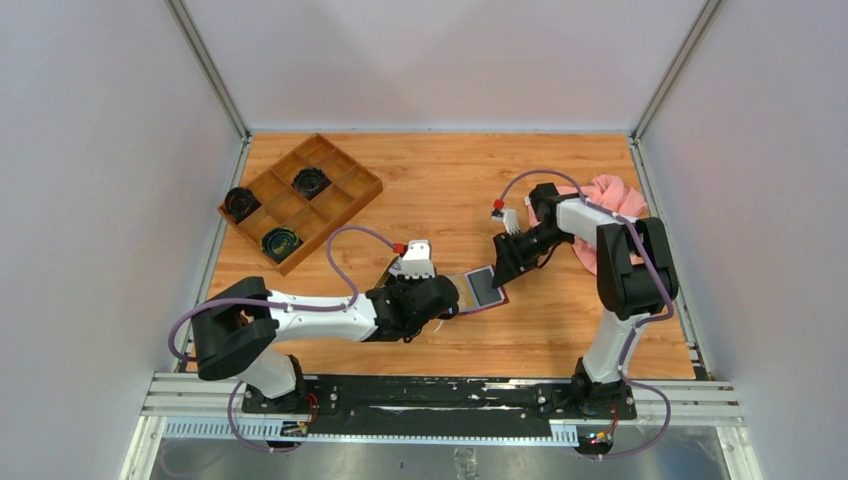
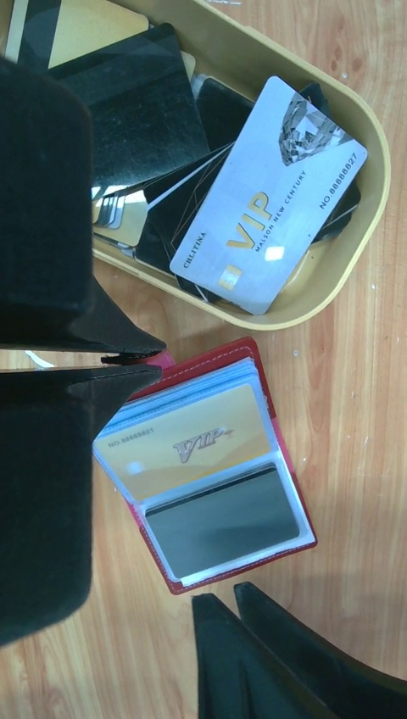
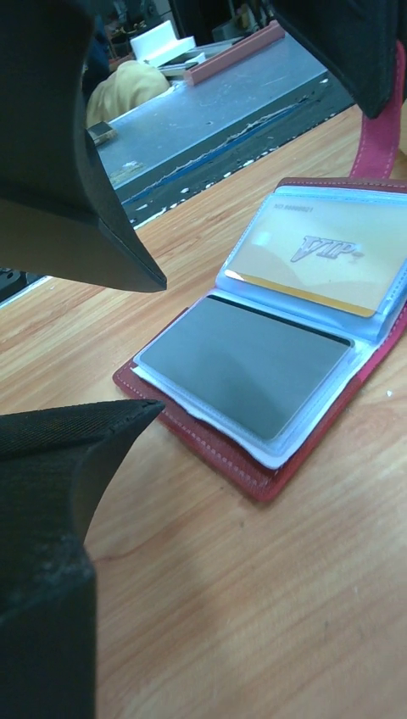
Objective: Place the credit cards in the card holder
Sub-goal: Close the card holder at the center of the board.
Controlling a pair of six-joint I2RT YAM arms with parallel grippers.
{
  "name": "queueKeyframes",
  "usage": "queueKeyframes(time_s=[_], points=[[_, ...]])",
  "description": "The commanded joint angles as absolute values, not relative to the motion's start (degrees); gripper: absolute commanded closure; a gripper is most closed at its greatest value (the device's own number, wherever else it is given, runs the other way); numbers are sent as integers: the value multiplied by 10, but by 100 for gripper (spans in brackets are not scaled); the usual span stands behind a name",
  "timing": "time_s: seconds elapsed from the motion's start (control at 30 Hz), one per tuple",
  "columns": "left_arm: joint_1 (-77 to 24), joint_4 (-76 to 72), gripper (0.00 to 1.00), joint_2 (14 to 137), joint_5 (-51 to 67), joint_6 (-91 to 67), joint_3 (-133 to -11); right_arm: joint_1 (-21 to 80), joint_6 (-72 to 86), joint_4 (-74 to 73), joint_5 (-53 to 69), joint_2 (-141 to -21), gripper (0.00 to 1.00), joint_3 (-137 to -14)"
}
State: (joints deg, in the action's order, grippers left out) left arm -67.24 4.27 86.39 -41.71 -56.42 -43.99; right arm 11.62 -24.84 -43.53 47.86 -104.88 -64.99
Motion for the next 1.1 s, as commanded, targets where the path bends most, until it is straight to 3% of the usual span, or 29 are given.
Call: queueKeyframes(time_s=[0.0, 0.47, 0.87, 1.07], points=[[-671, 14, 99, 846, -426, -527, -450, 81, -241, -450, 501, -1035, 47, -661], [-671, -10, 100, 891, -377, -460, -538, 58, -200, -431, 510, -1074, 49, -655], [-671, -15, 99, 1003, -331, -450, -642, 40, -144, -394, 456, -1070, 73, -642], [-671, -14, 99, 1032, -314, -440, -686, 40, -140, -394, 445, -1077, 75, -644]])
